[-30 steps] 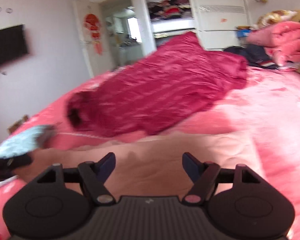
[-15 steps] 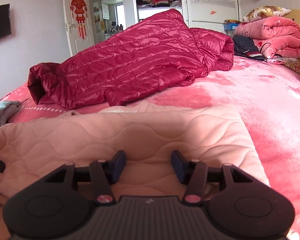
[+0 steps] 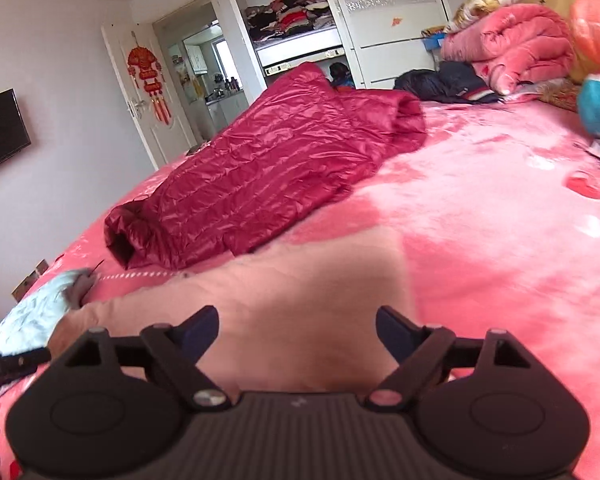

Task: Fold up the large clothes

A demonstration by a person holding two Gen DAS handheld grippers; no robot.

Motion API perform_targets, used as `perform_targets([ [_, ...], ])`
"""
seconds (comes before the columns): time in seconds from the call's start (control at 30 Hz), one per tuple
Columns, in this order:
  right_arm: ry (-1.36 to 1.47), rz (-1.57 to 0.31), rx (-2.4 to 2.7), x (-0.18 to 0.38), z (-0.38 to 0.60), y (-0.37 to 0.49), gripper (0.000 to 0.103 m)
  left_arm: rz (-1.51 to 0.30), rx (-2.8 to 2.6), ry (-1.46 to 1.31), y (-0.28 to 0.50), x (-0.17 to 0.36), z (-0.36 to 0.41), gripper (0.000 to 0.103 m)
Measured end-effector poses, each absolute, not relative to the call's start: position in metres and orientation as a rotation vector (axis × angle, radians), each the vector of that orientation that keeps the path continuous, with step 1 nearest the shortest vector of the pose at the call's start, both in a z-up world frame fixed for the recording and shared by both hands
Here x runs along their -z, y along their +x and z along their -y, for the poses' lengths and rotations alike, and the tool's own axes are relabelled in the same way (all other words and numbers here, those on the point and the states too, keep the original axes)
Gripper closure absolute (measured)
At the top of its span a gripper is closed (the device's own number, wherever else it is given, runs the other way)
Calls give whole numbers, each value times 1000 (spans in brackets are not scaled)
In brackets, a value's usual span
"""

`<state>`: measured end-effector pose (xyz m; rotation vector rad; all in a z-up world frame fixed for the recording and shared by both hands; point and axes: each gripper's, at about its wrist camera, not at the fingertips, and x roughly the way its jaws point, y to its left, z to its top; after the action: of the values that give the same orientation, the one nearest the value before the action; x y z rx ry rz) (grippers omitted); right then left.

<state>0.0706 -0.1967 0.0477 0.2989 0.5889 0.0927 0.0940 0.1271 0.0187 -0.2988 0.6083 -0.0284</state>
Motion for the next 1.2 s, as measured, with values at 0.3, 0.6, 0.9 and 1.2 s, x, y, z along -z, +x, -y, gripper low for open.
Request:
perform_targets([
  [0.3, 302, -807, -189, -46, 255, -40, 12, -744, 8, -307, 26, -10, -132, 3],
  [0.6, 448, -1099, -303, -9, 268, -70, 12, -852, -14, -290, -25, 9, -142, 4],
  [0.9, 500, -1235, -395, 19, 253, -57, 19, -979, 5, -303, -48, 26, -150, 5],
  [1.2, 469, -1269, -408, 27, 249, -46, 42, -1079, 50, -390, -42, 54, -157, 6],
])
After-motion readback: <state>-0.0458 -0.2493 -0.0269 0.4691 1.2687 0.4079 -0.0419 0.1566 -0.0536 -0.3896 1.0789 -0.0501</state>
